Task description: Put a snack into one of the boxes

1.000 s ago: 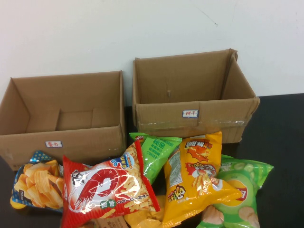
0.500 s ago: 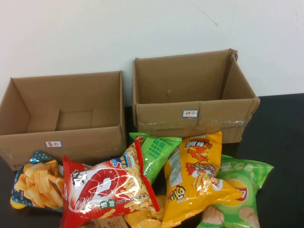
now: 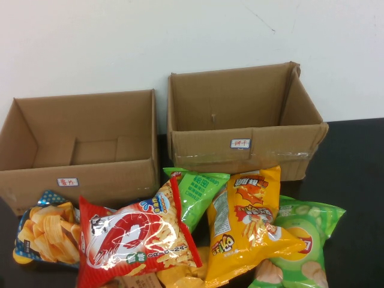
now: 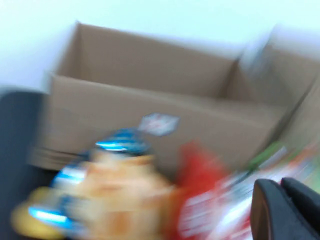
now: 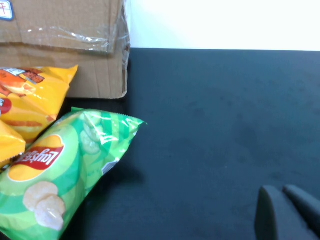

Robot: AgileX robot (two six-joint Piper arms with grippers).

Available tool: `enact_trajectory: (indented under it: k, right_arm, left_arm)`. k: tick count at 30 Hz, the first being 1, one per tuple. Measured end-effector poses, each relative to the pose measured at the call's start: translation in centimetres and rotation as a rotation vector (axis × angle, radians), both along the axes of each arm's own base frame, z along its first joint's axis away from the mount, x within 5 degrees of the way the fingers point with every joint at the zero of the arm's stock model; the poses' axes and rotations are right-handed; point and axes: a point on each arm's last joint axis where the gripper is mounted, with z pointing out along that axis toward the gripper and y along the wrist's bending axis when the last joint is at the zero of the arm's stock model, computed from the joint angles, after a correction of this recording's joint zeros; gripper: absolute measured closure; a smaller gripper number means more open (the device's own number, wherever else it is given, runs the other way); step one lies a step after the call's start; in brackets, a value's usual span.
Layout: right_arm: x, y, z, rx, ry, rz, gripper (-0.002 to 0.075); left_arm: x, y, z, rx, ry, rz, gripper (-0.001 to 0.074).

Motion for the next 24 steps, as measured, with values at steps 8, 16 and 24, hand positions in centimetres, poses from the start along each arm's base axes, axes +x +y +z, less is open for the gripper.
enact_trajectory:
  k: [8,16,24]
  right_arm:
    - [0.0,0.0,0.0,0.0,0.0,0.0,0.0727]
    - [0.0,0.0,0.0,0.0,0.0,0.0,0.0727]
    - [0.0,0.0,0.0,0.0,0.0,0.0,0.0727]
  left_arm:
    - [0.1,0.7,1.9,-0.838,-0.155,0.112,0.0737]
    - [0.1,0.4,2.2,-0.757,-0.142,0.078,0.0737]
    - [-0.8,-2.2,9.2,0.022,0.033,-0.259,0.0737]
